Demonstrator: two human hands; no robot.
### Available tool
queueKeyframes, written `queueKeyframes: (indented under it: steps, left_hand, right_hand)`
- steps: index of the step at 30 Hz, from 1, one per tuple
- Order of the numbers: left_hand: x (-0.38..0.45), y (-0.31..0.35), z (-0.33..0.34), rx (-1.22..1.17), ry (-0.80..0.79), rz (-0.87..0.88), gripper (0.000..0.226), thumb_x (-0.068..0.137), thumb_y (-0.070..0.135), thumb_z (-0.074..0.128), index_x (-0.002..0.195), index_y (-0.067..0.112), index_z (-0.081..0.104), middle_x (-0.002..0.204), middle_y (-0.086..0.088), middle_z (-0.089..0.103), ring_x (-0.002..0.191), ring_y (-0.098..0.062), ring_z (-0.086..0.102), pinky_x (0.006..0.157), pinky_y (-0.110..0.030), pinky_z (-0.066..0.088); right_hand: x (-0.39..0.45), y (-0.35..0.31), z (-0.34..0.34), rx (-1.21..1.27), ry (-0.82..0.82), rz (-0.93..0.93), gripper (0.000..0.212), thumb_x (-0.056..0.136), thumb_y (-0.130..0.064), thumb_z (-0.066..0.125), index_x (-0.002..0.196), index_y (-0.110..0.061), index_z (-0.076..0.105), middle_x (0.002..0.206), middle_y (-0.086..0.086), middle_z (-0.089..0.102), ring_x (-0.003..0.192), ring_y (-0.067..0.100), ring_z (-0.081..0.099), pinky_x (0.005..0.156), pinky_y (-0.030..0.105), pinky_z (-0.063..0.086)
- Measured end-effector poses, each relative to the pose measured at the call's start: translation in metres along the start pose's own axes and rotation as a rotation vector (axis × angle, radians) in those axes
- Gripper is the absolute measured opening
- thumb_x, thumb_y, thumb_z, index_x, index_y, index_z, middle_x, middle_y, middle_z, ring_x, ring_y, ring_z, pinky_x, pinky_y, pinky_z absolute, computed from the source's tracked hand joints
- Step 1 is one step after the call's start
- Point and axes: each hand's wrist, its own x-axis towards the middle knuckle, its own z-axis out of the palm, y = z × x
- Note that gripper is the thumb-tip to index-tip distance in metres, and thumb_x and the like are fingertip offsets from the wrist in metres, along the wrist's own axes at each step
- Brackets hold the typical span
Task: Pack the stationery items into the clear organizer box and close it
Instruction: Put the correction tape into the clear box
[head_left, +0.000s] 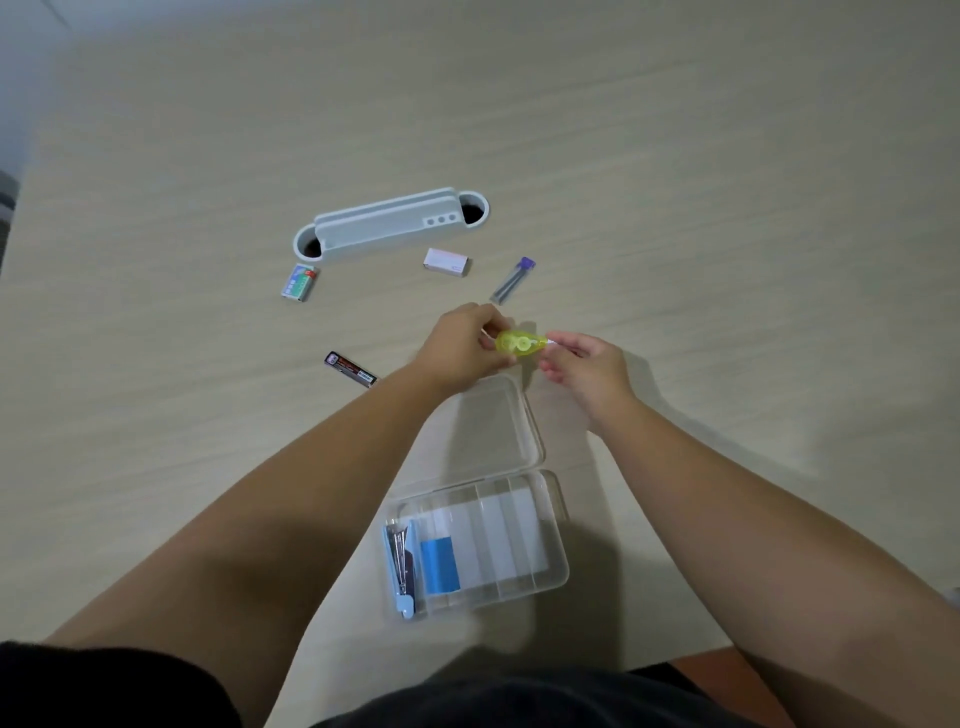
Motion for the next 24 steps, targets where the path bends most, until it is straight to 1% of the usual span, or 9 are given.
queueKeyframes:
  steps: [4,7,9,11,13,15,19,22,24]
  left_hand:
    - [-0.036,0.001,-0.004,-0.055,0.085,-0.005,0.041,0.065,0.029,0.088,0.094,0.011,0.066,0.094,-0.005,0.065,0.079,-0.018,0.062,0.072,-0.028,0.052]
    - [-0.072,0.001,-0.007,-0.141,0.146,-0.041,0.041,0.059,0.03,0.091,0.087,0.013,0.066,0.083,0.0,0.064,0.073,-0.013,0.058,0.066,-0.023,0.049]
    - [-0.102,-0.004,-0.008,-0.218,0.111,-0.071,0.042,0.056,0.029,0.092,0.085,0.013,0.066,0.078,0.005,0.063,0.07,-0.01,0.056,0.065,-0.019,0.048]
    - [-0.129,-0.014,-0.004,-0.238,0.049,-0.089,0.047,0.055,0.035,0.092,0.088,0.015,0.066,0.081,0.008,0.064,0.075,-0.008,0.057,0.07,-0.018,0.047]
    - [-0.159,-0.027,0.002,-0.183,0.022,-0.123,0.06,0.05,0.051,0.089,0.096,0.022,0.064,0.092,0.012,0.064,0.089,-0.006,0.058,0.081,-0.022,0.047]
    - [-0.183,-0.037,0.008,-0.045,-0.005,-0.146,0.082,0.044,0.068,0.081,0.112,0.03,0.059,0.113,0.013,0.06,0.111,-0.012,0.051,0.095,-0.031,0.044]
    - [-0.221,-0.049,0.021,0.2,-0.114,-0.151,0.121,0.039,0.082,0.072,0.144,0.038,0.031,0.15,0.014,0.032,0.141,-0.02,0.021,0.113,-0.041,0.02]
    - [-0.235,-0.054,0.029,0.275,-0.167,-0.132,0.134,0.043,0.085,0.067,0.153,0.035,0.008,0.161,0.013,0.011,0.149,-0.022,-0.001,0.119,-0.046,0.004]
    - [-0.24,-0.059,0.032,0.293,-0.174,-0.128,0.137,0.045,0.087,0.064,0.153,0.034,-0.001,0.162,0.014,0.002,0.15,-0.022,-0.006,0.12,-0.049,0.0]
  right_hand:
    - [-0.015,-0.008,0.009,0.233,-0.103,0.066,0.024,0.088,-0.001,0.062,0.112,-0.003,0.064,0.088,0.008,0.067,0.07,0.014,0.061,0.07,0.02,0.054]
    - [-0.035,-0.011,0.019,0.232,-0.155,0.072,0.023,0.087,0.002,0.061,0.109,-0.005,0.061,0.08,0.008,0.062,0.064,0.014,0.056,0.066,0.021,0.048]
    - [-0.051,-0.008,0.024,0.202,-0.235,0.065,0.018,0.086,0.003,0.062,0.101,-0.005,0.062,0.074,0.008,0.059,0.061,0.013,0.051,0.061,0.02,0.044]
    - [-0.064,-0.006,0.025,0.085,-0.333,0.056,0.013,0.084,0.002,0.066,0.095,-0.005,0.065,0.073,0.008,0.061,0.061,0.012,0.052,0.061,0.021,0.044]
    - [-0.08,0.001,0.027,-0.09,-0.408,0.057,0.012,0.081,0.0,0.07,0.092,-0.006,0.068,0.075,0.007,0.065,0.061,0.01,0.056,0.062,0.02,0.048]
    - [-0.094,0.009,0.03,-0.233,-0.451,0.05,0.013,0.078,-0.002,0.073,0.088,-0.009,0.07,0.075,0.007,0.068,0.061,0.011,0.06,0.063,0.021,0.051]
    - [-0.12,0.03,0.037,-0.42,-0.463,0.012,0.012,0.077,-0.005,0.075,0.086,-0.012,0.071,0.077,0.009,0.07,0.069,0.017,0.064,0.073,0.028,0.054]
    - [-0.131,0.04,0.039,-0.621,-0.414,-0.091,0.013,0.076,-0.012,0.076,0.088,-0.014,0.072,0.079,0.005,0.072,0.073,0.015,0.067,0.074,0.024,0.055]
    - [-0.138,0.042,0.039,-0.771,-0.394,-0.156,0.013,0.077,-0.016,0.075,0.089,-0.015,0.072,0.082,0.003,0.072,0.077,0.014,0.068,0.075,0.024,0.055]
